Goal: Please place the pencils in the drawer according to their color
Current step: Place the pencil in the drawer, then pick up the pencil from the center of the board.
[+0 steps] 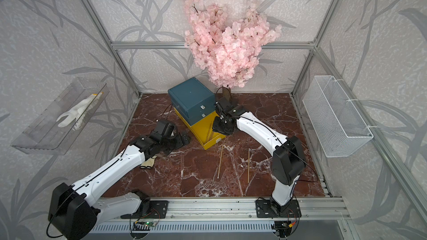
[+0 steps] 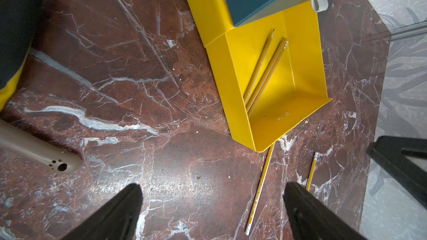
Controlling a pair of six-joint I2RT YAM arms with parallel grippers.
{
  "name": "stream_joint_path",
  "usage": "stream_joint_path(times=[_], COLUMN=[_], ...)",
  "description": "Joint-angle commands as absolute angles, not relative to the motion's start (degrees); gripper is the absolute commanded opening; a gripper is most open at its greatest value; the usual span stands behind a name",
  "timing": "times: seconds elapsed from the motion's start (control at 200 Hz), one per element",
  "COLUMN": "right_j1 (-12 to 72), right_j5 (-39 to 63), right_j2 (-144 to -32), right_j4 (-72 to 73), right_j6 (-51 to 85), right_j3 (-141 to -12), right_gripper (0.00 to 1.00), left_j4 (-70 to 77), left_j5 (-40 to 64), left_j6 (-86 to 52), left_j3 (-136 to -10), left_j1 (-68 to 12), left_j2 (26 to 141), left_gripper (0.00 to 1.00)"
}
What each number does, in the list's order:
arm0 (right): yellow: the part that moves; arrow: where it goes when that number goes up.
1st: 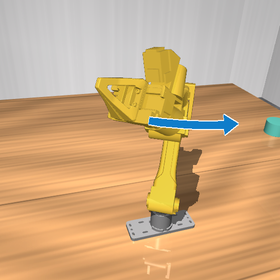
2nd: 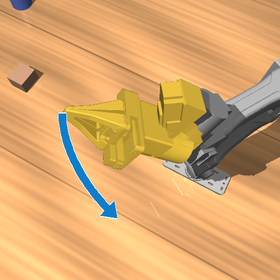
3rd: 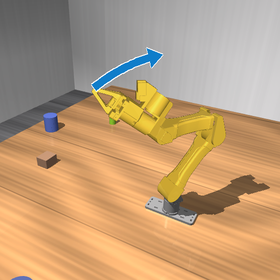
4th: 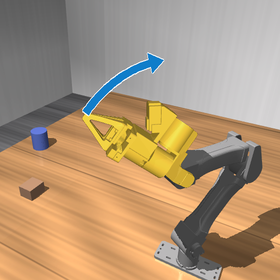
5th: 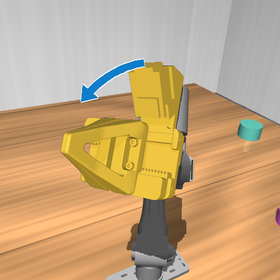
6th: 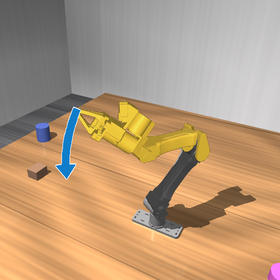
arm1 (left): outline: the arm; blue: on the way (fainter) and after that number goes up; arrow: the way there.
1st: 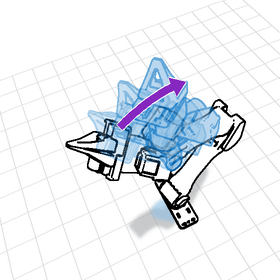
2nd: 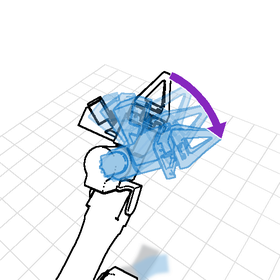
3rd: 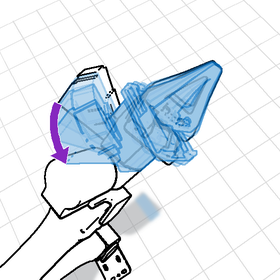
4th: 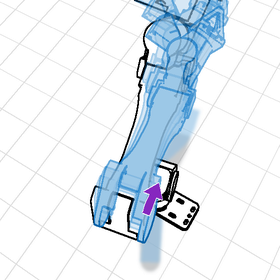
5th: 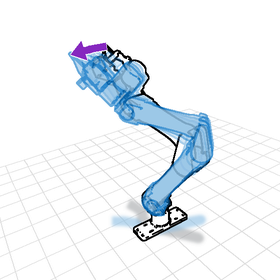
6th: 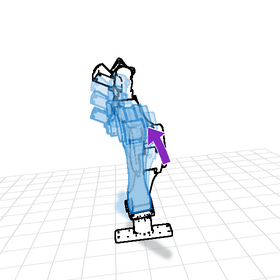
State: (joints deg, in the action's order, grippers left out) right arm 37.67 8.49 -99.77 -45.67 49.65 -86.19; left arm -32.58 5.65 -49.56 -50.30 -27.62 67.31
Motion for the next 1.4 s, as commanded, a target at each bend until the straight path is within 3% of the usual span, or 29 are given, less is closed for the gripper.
stream_joint_path(times=[0.0, 0.305, 0.97, 1.25, 1.395], right_j1=[39.56, 43.66, 47.45, 48.60, 48.67], right_j5=[5.69, 2.67, 1.52, 1.04, 1.71], right_j2=[-98.01, -95.82, -107.57, -112.12, -113.45], right_j4=[-45.32, -44.10, -46.72, -48.55, -48.87], right_j6=[50.67, 52.56, 49.99, 49.09, 49.38], right_j3=[-80.95, -70.20, -72.72, -74.58, -74.10], right_gripper=[0.43, 0.43, 0.42, 0.33, 0.23], left_j4=[-33.55, -33.87, -31.74, -30.10, -29.57], left_j5=[5.66, 5.81, 7.47, 8.00, 8.16], left_j6=[-48.58, -48.56, -50.26, -50.68, -50.71], left_j3=[-50.00, -50.10, -47.29, -45.29, -44.40], left_j1=[-27.36, -27.33, -27.37, -27.35, -27.34], left_j2=[67.06, 66.91, 66.18, 65.30, 64.93], left_gripper=[1.00, 1.00, 1.00, 1.00, 1.00])
